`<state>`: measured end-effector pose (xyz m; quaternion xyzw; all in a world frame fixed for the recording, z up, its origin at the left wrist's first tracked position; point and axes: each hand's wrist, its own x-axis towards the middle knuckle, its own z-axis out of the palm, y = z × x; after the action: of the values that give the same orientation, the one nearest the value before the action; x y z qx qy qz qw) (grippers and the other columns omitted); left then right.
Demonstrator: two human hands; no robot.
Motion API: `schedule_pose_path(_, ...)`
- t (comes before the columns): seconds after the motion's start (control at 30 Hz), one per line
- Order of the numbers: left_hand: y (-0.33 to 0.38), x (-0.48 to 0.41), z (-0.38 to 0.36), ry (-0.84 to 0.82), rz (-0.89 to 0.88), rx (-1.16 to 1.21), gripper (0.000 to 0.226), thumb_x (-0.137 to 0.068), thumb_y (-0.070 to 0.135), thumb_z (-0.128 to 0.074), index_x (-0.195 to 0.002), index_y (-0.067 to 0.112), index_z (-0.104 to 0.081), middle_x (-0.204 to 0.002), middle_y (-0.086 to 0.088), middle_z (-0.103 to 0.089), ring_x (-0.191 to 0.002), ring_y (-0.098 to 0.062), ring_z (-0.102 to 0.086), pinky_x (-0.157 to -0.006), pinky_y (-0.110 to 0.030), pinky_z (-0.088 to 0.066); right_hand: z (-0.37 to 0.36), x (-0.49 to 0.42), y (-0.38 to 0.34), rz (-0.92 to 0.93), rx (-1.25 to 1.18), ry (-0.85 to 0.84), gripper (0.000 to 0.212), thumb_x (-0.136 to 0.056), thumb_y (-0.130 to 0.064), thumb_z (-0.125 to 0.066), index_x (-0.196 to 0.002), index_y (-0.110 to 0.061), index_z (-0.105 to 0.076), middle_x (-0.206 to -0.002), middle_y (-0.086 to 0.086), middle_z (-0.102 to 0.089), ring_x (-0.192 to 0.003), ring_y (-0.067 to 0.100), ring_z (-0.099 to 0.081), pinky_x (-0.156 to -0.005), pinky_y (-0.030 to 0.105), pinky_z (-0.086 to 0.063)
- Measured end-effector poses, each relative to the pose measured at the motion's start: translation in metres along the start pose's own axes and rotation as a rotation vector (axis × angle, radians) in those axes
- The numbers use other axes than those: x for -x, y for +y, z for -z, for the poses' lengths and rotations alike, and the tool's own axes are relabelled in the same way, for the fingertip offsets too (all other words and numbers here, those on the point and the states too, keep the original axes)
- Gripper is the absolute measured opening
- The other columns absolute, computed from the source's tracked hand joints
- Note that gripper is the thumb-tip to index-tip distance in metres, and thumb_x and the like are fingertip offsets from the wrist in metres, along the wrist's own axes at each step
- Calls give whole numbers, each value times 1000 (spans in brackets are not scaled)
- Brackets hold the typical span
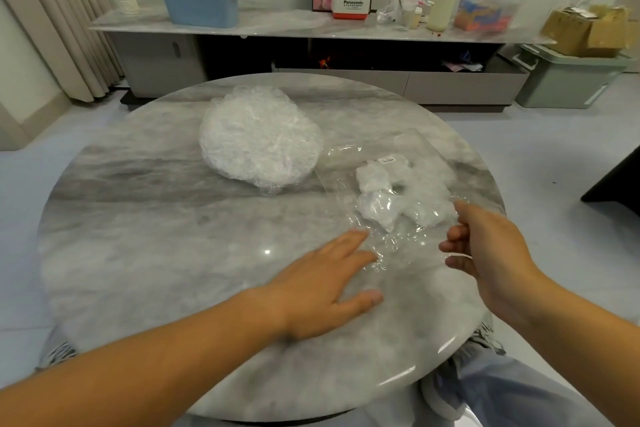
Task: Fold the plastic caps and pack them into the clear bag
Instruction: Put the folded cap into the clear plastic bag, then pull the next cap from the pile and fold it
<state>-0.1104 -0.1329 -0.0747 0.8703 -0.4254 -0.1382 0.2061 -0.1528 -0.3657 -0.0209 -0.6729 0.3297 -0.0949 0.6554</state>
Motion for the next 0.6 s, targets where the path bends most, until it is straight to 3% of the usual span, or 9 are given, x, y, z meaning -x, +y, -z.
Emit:
schedule_pose_path(0.07,-12,5,12,82,124,-20,61,-100,60,-34,-152,28,-33,-168,6,-9,-153,-6,-3,-123,-27,-11,-13,8,-3,124,86,-106,24,-102,-26,-57,-85,-9,-61,-69,6,-60,-62,21,-61,-60,35,-49)
schedule_pose_path(0.13,-32,12,27,159,264,-41,58,-101,59,-32,-149,26,-40,-167,2,-15,-153,-13,-11,-122,-30,-13,-34,15,-2,233,202,-259,26,-102,-25,-57,-87,-6,-67,-74,5,-69,-71,22,-67,-67,37,-54)
schedule_pose_path(0.23,-69,22,49,201,419,-132,57,-102,58,-30,-144,25,-48,-168,-3,-9,-155,-18,-5,-122,-36,-10,-69,18,0,367,416,-449,36,-99,-41,-55,-92,-9,-71,-90,5,-72,-86,20,-67,-81,38,-55)
schedule_pose_path(0.3,-89,22,60,185,462,-199,56,-103,56,-28,-143,23,-51,-169,-4,1,-155,-18,3,-123,-38,-6,-95,17,-2,476,609,-545,40,-100,-47,-51,-101,-13,-71,-96,0,-68,-94,12,-61,-85,26,-50)
schedule_pose_path(0.37,-105,18,67,182,471,-230,54,-105,52,-28,-142,21,-52,-168,-2,7,-154,-17,9,-123,-39,-3,-122,10,-2,591,753,-628,35,-104,-46,-46,-113,-22,-70,-115,-15,-61,-115,2,-52,-92,9,-38)
schedule_pose_path(0.4,-111,15,69,181,466,-252,52,-105,50,-29,-142,21,-52,-168,-2,9,-154,-17,10,-122,-40,-3,-134,4,0,627,803,-658,36,-104,-47,-44,-120,-26,-68,-130,-14,-56,-130,3,-43,-101,10,-32)
schedule_pose_path(0.47,-122,9,72,167,473,-310,48,-105,45,-30,-141,20,-50,-168,-1,7,-154,-19,7,-121,-41,-6,-156,-12,7,626,862,-689,41,-104,-51,-40,-131,-30,-63,-156,-8,-39,-150,7,-20,-117,24,-20)
schedule_pose_path(0.6,-134,2,72,144,500,-353,54,-101,40,-35,-149,16,-34,-167,-3,-9,-149,-23,-11,-115,-40,-15,-177,-39,19,576,878,-687,44,-103,-56,-36,-131,-33,-62,-164,-6,-29,-154,7,-6,-124,35,-14)
